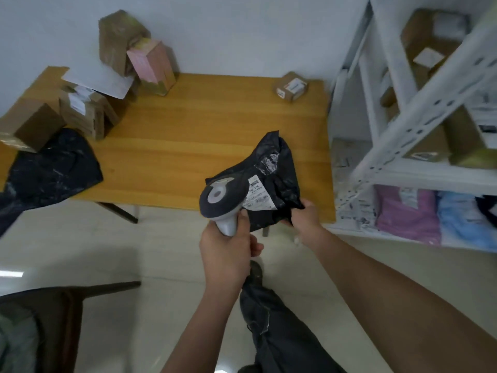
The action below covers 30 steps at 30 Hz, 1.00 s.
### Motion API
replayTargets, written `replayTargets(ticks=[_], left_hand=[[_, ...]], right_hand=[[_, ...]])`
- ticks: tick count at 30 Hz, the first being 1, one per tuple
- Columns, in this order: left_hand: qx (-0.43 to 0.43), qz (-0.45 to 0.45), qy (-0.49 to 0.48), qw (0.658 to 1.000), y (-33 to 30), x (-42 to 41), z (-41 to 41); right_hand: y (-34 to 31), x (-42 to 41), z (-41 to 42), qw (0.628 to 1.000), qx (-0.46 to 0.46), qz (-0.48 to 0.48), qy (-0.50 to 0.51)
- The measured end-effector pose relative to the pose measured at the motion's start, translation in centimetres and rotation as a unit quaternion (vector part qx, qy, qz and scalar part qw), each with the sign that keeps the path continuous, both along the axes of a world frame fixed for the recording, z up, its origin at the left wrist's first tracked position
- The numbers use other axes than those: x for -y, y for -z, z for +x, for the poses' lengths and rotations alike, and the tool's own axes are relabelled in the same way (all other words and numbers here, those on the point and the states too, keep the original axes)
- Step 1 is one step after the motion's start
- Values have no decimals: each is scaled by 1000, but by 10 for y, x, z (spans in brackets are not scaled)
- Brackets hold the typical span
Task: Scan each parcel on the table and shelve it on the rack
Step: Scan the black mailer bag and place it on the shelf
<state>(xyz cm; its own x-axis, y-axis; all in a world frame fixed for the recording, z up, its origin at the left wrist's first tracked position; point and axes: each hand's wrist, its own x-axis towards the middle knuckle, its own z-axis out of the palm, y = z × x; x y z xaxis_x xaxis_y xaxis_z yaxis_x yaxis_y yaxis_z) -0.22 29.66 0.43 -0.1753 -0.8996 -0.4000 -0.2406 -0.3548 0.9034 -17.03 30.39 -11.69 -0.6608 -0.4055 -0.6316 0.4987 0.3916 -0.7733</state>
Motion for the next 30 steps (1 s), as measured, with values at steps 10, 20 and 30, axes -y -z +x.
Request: replayTargets(ticks=[10, 20, 30], left_hand=[[-24, 4, 87, 996, -7, -117, -39], [-60, -8, 175, 983, -28, -205, -155], [-12, 26, 185, 982, 21, -325, -350]], right_hand=[[-4, -180, -42, 996, 24, 27, 77], [-11, -289, -144, 992, 10, 17, 126], [21, -418, -318, 987, 46, 30, 152]])
